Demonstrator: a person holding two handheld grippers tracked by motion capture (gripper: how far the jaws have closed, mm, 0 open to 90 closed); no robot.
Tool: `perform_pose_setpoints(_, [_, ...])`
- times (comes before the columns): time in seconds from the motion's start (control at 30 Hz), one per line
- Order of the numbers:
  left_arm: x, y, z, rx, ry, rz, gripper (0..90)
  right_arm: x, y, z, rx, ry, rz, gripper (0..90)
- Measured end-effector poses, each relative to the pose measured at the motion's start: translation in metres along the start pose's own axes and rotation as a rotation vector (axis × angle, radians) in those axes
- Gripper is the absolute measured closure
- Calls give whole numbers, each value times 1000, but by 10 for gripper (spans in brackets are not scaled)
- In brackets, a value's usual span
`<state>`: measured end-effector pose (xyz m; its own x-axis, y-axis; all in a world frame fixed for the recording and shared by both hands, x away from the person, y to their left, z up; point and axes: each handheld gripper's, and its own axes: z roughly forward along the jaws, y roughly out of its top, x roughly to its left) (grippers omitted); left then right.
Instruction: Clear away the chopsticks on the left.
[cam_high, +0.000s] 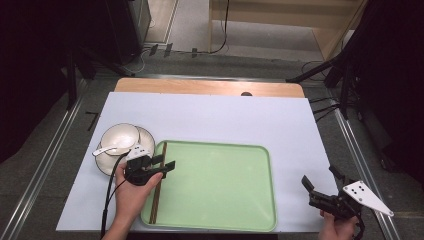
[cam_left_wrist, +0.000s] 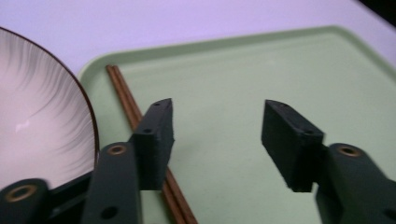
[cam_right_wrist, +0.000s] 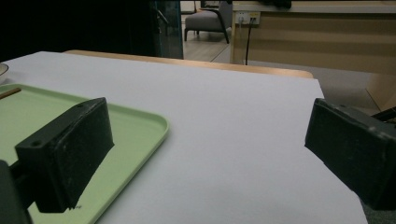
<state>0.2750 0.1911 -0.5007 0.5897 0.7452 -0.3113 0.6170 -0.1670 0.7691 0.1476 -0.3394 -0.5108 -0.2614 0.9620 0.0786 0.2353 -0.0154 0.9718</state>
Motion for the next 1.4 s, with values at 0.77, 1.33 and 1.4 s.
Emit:
perform_pose_setpoints(0.77, [19,-26,-62,-115,48,92,13,3,-1,2,10,0,1,13])
perform_pose_setpoints(1.33, [41,-43,-96,-163,103,92,12,4,-2,4,13,1,6,13])
perform_pose_setpoints(1.4, [44,-45,-100,-167,107,93,13,4,-2,4,13,0,6,13])
